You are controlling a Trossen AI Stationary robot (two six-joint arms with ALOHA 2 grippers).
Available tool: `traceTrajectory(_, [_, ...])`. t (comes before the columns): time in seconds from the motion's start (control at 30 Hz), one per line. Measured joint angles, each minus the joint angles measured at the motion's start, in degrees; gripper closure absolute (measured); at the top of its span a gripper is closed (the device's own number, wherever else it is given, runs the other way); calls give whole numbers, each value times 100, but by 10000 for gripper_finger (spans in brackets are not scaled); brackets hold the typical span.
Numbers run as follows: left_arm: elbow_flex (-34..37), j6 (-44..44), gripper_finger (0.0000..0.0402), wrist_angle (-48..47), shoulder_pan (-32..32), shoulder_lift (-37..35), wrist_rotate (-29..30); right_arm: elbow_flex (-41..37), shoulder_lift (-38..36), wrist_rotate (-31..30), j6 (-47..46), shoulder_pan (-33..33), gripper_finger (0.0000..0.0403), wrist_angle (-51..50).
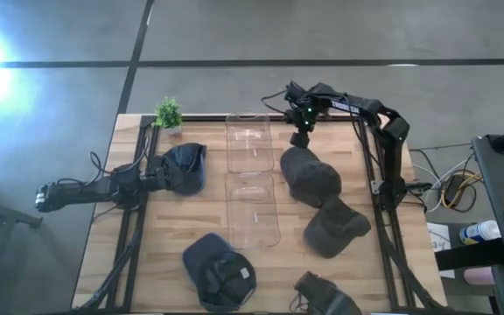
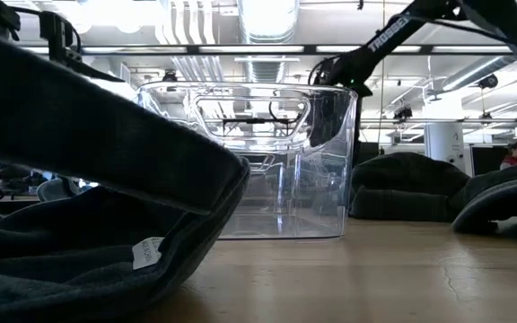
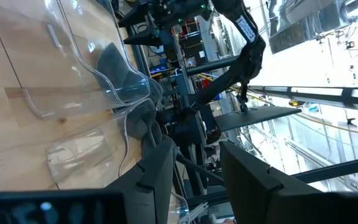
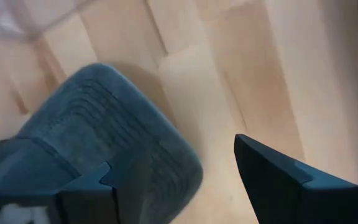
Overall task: Pick & Place hat
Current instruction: Put the top black cap into the top transparent bin
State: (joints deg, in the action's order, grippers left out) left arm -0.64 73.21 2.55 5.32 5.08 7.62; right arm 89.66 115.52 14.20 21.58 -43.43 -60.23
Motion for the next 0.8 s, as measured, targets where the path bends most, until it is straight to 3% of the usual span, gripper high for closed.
traceTrajectory(0.3, [0,102,274,0,0,0,0,698,863,479,734,-215,188,-536])
traceTrajectory(0.43, [0,195,274,-2,1,0,1,989,1151,1171,671,-425,188,-700])
traceTrajectory(0.63, [0,246,274,1,2,0,71,1050,1158,1721,665,-680,188,-1090])
traceTrajectory(0.8, [0,212,274,11,0,0,242,972,1046,1783,733,-731,188,-1070])
